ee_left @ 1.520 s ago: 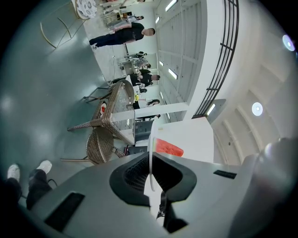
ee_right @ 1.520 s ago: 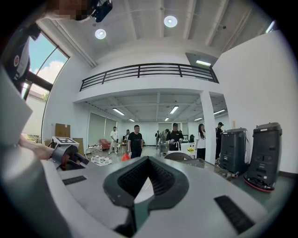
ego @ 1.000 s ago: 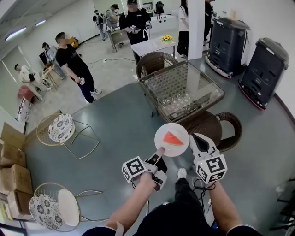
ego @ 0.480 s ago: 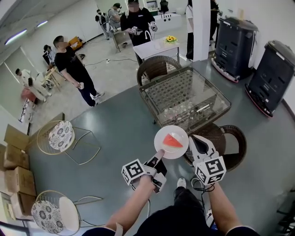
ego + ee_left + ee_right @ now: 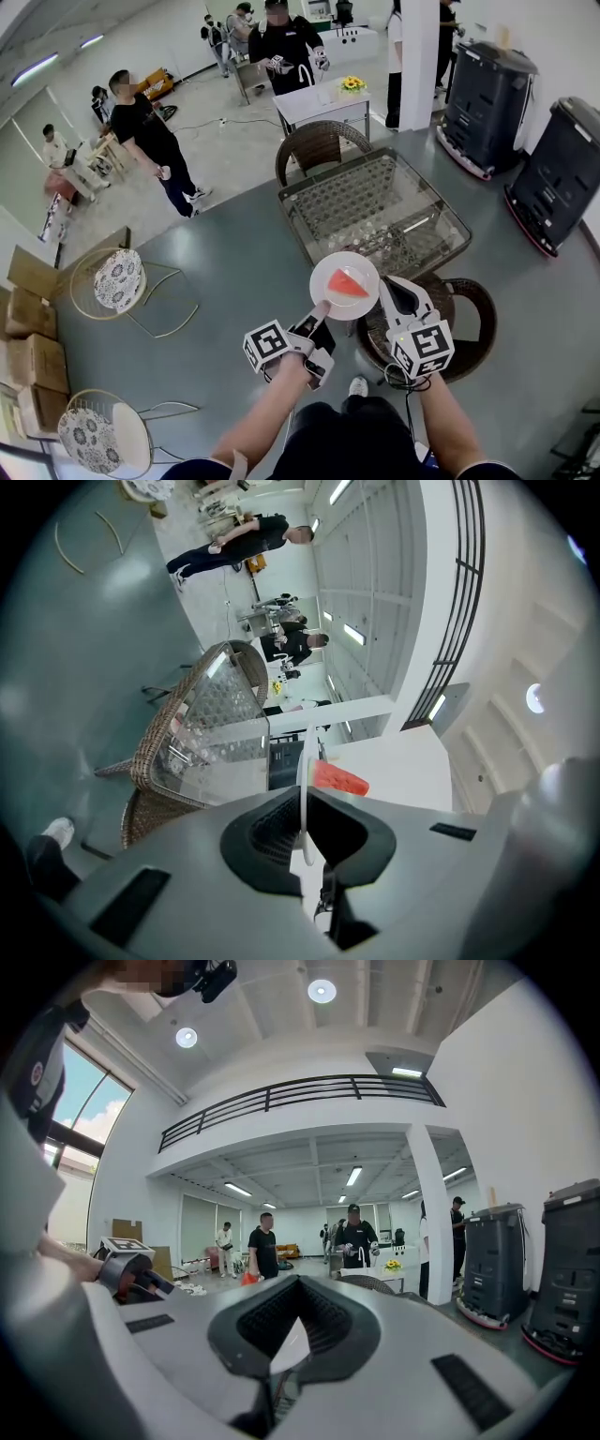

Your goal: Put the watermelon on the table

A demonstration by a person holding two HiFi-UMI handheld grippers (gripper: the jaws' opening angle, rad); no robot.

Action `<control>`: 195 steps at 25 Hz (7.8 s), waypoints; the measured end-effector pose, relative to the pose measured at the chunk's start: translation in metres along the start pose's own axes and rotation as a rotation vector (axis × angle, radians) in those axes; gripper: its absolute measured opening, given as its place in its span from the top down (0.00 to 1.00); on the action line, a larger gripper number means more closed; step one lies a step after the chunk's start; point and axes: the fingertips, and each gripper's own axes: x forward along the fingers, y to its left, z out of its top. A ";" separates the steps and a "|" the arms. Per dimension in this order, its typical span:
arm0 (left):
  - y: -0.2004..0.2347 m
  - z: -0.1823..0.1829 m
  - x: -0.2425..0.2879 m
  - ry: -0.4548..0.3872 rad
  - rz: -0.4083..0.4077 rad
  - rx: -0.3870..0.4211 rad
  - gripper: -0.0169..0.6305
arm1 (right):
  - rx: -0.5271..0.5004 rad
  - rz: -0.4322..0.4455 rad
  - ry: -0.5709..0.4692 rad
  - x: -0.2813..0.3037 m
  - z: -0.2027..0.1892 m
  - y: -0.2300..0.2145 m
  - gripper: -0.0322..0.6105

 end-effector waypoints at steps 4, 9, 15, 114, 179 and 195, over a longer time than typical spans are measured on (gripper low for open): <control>-0.002 0.008 0.017 -0.013 -0.005 -0.005 0.95 | -0.004 0.006 0.004 0.013 0.001 -0.014 0.95; 0.001 0.019 0.035 -0.014 0.003 -0.012 0.95 | 0.003 -0.002 0.012 0.026 0.000 -0.030 0.95; 0.008 0.033 0.062 0.016 0.014 -0.021 0.95 | 0.009 -0.032 0.029 0.044 -0.004 -0.047 0.95; 0.241 0.101 0.344 0.405 0.564 0.276 0.89 | 0.114 -0.366 0.287 0.165 -0.094 -0.199 0.95; -0.052 0.087 0.245 0.353 -0.233 1.316 0.97 | 0.150 -0.278 0.070 0.171 -0.022 -0.145 0.95; -0.062 0.085 0.240 0.336 -0.257 1.285 0.97 | 0.121 -0.256 0.035 0.168 -0.003 -0.136 0.95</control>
